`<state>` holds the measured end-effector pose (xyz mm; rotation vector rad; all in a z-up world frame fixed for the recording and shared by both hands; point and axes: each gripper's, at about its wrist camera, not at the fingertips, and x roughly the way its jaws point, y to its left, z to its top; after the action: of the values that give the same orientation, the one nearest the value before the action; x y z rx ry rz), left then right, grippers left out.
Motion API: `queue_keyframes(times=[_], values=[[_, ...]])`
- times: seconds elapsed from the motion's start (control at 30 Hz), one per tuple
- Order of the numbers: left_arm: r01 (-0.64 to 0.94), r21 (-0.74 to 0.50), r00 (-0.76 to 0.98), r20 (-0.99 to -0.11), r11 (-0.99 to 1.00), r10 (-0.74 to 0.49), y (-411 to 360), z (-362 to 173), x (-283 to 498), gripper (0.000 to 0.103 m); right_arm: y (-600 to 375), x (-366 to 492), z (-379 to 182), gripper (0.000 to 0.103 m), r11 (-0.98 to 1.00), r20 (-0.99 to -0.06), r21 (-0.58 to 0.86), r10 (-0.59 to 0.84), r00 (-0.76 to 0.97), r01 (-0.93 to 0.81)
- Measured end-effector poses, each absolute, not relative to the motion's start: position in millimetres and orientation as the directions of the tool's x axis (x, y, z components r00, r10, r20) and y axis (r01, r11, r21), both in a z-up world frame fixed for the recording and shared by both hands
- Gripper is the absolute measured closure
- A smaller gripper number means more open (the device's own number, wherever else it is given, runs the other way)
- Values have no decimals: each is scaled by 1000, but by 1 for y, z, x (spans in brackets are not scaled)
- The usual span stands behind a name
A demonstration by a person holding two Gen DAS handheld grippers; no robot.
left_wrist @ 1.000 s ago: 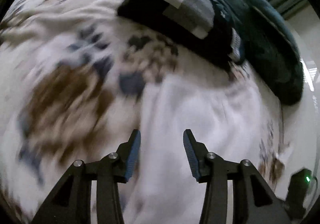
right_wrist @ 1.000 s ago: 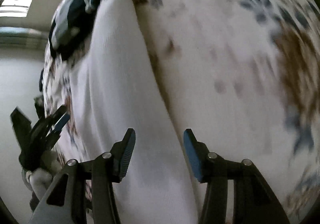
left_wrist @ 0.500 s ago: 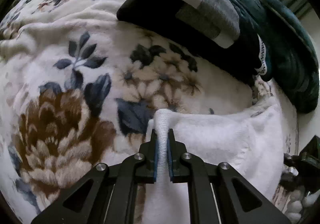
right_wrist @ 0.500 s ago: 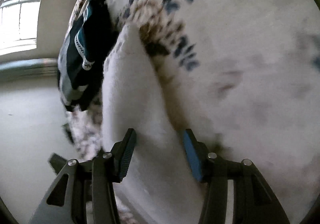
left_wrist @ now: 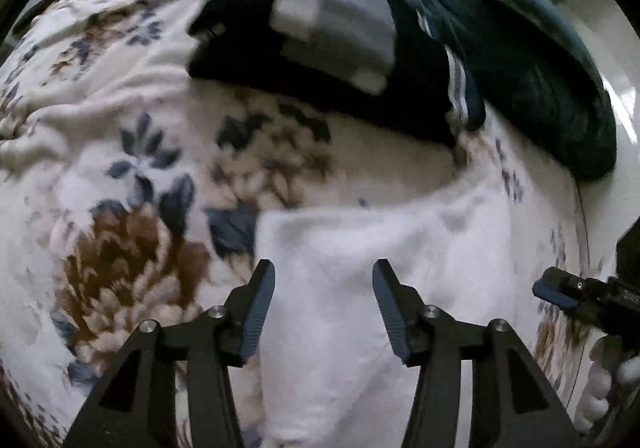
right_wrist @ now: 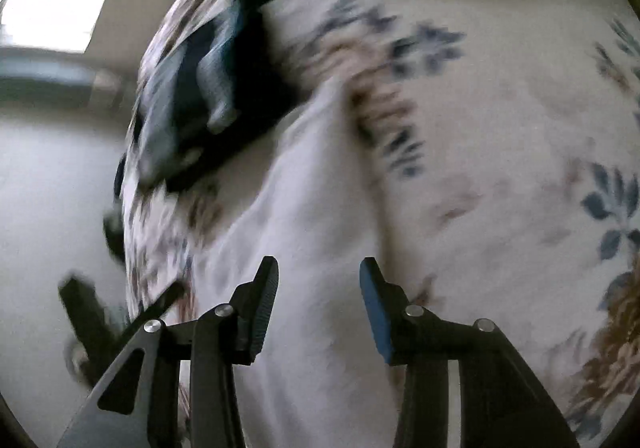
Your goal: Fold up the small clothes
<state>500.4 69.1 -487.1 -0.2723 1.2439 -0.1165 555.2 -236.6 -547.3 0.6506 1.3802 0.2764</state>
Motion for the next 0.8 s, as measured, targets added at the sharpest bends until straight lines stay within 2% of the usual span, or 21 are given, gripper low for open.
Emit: queue_keyframes(times=[0.07,0.13,0.17,0.23,0.37,0.43,0.6,0.7,0.8], values=[[-76,-235,243,-947,969,-210,71,-515,499,55,-205,550,-558,58,846,-850,525,515,112,93],[-99,-219,182,-963,971,-199,77,-542,497,52,-181,551,-589,58,917,-919,394,391,48,62],[-119,-252,182,-956,960,-229,82,-544,495,52,-175,553,-598,55,932,-933,360,358,44,46],[-153,-296,196,-944,943,-265,93,-533,486,53,-174,559,-594,51,935,-937,349,347,41,58],[-130,-358,262,-912,925,-317,105,-493,442,54,-188,529,-547,46,912,-916,401,397,67,88],[-123,-389,260,-900,913,-349,108,-478,411,54,-197,489,-526,38,885,-894,448,443,61,128],[-90,-399,135,-913,913,-386,95,-477,313,54,-193,359,-503,38,880,-895,438,447,-7,183],[-89,-370,21,-929,925,-370,85,-503,260,54,-189,286,-514,38,873,-894,417,445,-62,254],[-61,-293,-83,-951,954,-297,80,-529,218,54,-178,229,-547,38,863,-889,382,441,-124,331]])
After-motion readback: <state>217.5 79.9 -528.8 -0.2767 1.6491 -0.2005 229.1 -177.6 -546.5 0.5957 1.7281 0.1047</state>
